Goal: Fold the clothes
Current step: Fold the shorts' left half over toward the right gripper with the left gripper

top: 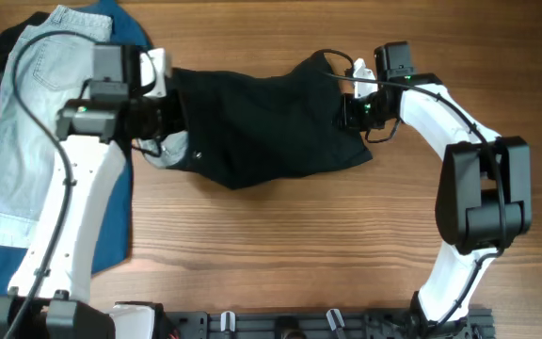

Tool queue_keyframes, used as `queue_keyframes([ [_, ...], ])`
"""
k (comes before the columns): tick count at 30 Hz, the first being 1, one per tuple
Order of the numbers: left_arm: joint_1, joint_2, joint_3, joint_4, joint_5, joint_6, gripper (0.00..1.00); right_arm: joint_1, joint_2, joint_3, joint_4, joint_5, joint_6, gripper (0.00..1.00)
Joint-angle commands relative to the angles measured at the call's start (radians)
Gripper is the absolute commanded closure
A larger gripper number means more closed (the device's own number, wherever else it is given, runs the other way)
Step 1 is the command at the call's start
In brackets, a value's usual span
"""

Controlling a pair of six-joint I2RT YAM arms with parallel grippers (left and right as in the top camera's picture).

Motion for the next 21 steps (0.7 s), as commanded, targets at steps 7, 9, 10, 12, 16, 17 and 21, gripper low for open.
queue_keyframes([
  [7,-0.051,0.030,0.058,0.122,0.010,-0.086,0.96,0.002,0.067,-0.029,0.018,0.031,0.051,0.96],
  [9,-0.073,0.039,0.058,0.135,0.010,-0.089,0.96,0.002,0.067,-0.029,0.018,0.030,0.053,0.96],
  [10,-0.089,0.048,0.058,0.143,0.010,-0.089,0.96,0.002,0.067,-0.029,0.018,0.032,0.052,0.96],
  [12,-0.129,0.077,0.058,0.158,0.010,-0.092,0.96,0.002,0.067,-0.029,0.021,0.032,0.056,0.96],
  [16,-0.197,0.138,0.058,0.200,0.009,-0.097,0.96,0.002,0.067,-0.029,0.024,0.033,0.076,0.96],
  [17,-0.228,0.166,0.058,0.234,0.009,-0.115,0.96,0.002,0.067,-0.031,0.024,0.033,0.077,0.96],
  [21,-0.276,0.189,0.058,0.288,0.009,-0.118,0.96,0.002,0.067,-0.035,0.029,0.033,0.079,0.96],
])
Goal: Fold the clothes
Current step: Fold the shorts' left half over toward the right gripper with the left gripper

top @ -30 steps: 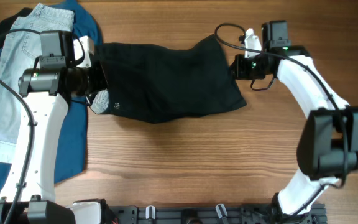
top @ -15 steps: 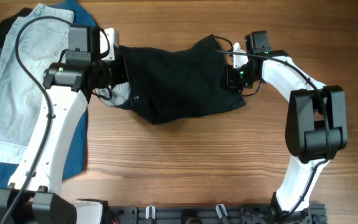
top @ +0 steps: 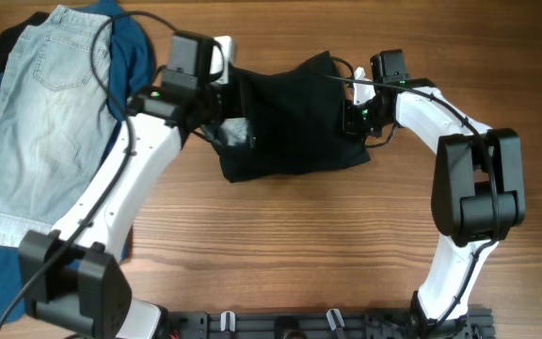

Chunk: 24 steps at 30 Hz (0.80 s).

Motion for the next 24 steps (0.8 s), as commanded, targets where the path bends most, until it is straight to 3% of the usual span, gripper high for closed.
queue_keyframes([
  [1,-0.055,0.021,0.026,0.056,0.009,-0.024,0.96,0.002,0.019,-0.015,0.006,0.022,0.015,0.96],
  [12,-0.153,0.043,0.026,0.263,-0.002,-0.079,0.96,0.002,0.019,-0.015,0.029,0.040,0.088,0.96],
  [16,-0.177,0.085,0.026,0.293,-0.002,-0.098,0.96,0.001,0.009,-0.009,0.101,-0.048,0.096,0.96],
  [24,-0.211,0.129,0.026,0.354,-0.003,-0.097,0.96,-0.077,-0.233,0.009,0.178,-0.047,0.272,0.95],
])
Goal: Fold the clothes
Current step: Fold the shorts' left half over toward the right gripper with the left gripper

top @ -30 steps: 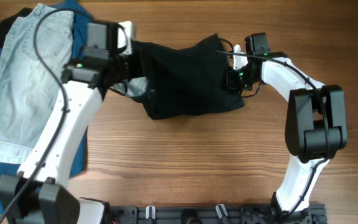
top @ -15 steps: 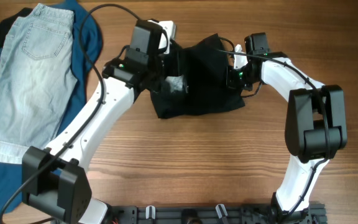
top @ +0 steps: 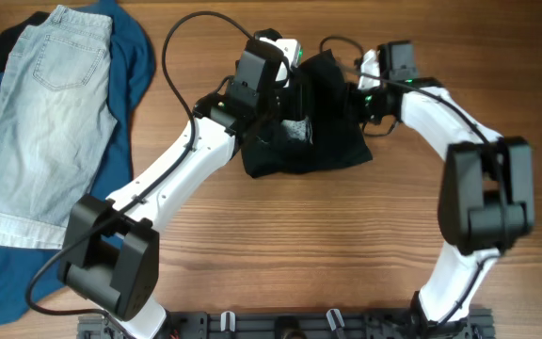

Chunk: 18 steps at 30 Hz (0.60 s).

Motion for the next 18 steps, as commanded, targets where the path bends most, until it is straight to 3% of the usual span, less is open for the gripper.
queue_keyframes([
  [1,-0.010,0.000,0.026,0.048,0.005,-0.013,0.96,-0.079,-0.177,0.018,0.018,-0.023,0.101,0.95],
  [7,-0.037,0.019,0.026,0.114,0.004,-0.012,0.96,-0.211,-0.304,0.018,-0.008,-0.051,0.116,0.96],
  [8,-0.047,0.031,0.026,0.126,0.004,-0.012,0.80,-0.225,-0.307,0.018,-0.022,-0.064,0.110,0.96],
  [9,-0.055,0.039,0.026,0.134,0.002,-0.013,0.32,-0.231,-0.307,0.018,-0.036,-0.064,0.109,0.96],
  [10,-0.064,0.039,0.026,0.144,0.001,-0.013,0.00,-0.233,-0.306,0.018,-0.045,-0.064,0.097,0.96],
  [18,-0.059,0.027,0.026,0.187,-0.002,-0.005,0.00,-0.232,-0.306,0.018,-0.066,-0.065,0.044,0.96],
])
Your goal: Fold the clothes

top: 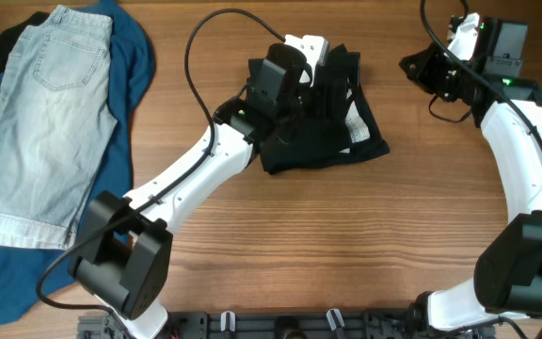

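A black garment (323,141) lies bunched and folded over on the wooden table (280,245) right of centre, with a white label (355,122) showing on its right side. My left gripper (326,77) reaches across from the left and rests on the garment's top right part, shut on the cloth. My right gripper (420,72) hangs clear of the garment to its right, near the far edge. Its fingers look open, with nothing between them.
At the far left lie light blue denim shorts (40,122) on top of a dark blue garment (132,58), with a bit of black cloth (9,36) at the pile's top corner. A dark rail (290,325) runs along the near edge.
My right gripper has let go of the garment's right edge and now sits further right, clear of it. My left gripper has shifted a little right with the cloth, and a white label now shows.
The black garment first lay stretched out between my two grippers, left on its left end, right on its right. Moment by moment the left gripper stood further right with that end, doubling the cloth over. Now the garment is a compact fold and the right gripper is free.
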Tool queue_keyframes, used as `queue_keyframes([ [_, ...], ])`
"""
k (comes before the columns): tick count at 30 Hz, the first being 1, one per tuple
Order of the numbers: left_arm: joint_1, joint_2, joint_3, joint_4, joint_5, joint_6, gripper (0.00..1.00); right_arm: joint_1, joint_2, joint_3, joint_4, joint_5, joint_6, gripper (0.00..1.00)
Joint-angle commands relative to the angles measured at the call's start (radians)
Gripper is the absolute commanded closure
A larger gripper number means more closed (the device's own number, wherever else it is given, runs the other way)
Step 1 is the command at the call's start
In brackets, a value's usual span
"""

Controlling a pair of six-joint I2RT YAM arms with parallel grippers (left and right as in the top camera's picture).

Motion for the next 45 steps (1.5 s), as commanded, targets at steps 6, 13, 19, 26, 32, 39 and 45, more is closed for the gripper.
queue_keyframes([
  [6,0.117,-0.108,0.024,-0.158,-0.003,0.019,0.00,0.059,0.031,0.013,-0.056,0.031,-0.179,0.71],
  [13,0.361,-0.162,0.024,-0.541,-0.154,0.092,0.00,0.132,0.224,0.013,-0.047,0.209,-0.386,0.10],
  [19,0.492,-0.162,0.024,-0.623,-0.257,0.096,0.00,0.197,0.359,0.013,0.018,0.375,-0.420,0.10],
  [26,0.515,-0.162,0.024,-0.645,-0.257,0.096,0.00,0.229,0.396,0.013,0.095,0.309,-0.395,0.11],
  [32,0.515,-0.161,0.024,-0.647,-0.257,0.096,0.00,0.229,0.479,0.013,0.116,0.180,-0.360,0.16],
  [39,0.515,-0.161,0.024,-0.668,-0.257,0.096,0.00,0.229,0.508,0.013,0.043,-0.182,-0.260,0.28],
  [45,0.515,-0.161,0.024,-0.668,-0.256,0.095,0.00,0.237,0.508,0.013,0.063,-0.273,-0.172,0.67],
])
